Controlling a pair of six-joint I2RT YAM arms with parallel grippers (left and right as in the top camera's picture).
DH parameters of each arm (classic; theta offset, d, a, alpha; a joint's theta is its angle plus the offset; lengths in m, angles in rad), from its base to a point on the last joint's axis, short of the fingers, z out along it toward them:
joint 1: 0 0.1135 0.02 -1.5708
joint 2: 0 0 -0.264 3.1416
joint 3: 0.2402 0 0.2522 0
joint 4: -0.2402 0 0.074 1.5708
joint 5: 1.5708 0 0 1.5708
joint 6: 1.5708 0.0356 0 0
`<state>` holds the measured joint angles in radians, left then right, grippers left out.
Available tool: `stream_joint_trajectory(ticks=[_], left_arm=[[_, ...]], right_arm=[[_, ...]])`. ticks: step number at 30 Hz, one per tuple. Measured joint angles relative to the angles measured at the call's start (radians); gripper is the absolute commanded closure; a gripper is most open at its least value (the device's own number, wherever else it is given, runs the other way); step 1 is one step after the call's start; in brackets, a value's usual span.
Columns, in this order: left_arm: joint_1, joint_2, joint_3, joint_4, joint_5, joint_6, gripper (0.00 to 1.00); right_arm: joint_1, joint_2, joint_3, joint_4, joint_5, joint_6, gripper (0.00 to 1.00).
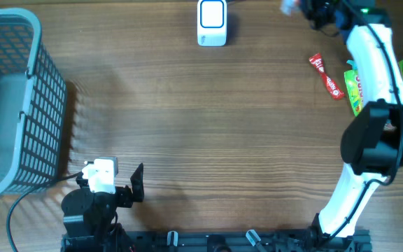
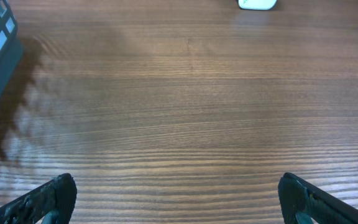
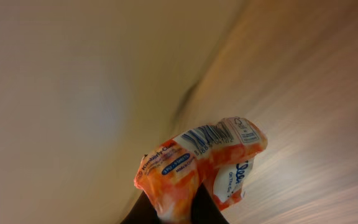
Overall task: Scan the item barcode
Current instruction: 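Carry the Kleenex pack to the right edge and release it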
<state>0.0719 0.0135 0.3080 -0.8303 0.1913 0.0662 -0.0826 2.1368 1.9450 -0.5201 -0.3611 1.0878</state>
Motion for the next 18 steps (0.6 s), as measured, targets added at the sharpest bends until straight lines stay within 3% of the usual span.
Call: stream_joint_trajectory(ticks=[7, 18], left_arm=[[0.000, 0.000, 0.000, 0.000, 0.000, 0.000, 0.00], [0.000, 0.000, 0.000, 0.000, 0.000, 0.000, 0.00]], right_arm=[[-0.093, -0.001, -0.009, -0.207, 0.504, -0.103, 0.95], [-0.351, 0.068, -0.009, -0.171, 0.745, -0.161, 0.95]])
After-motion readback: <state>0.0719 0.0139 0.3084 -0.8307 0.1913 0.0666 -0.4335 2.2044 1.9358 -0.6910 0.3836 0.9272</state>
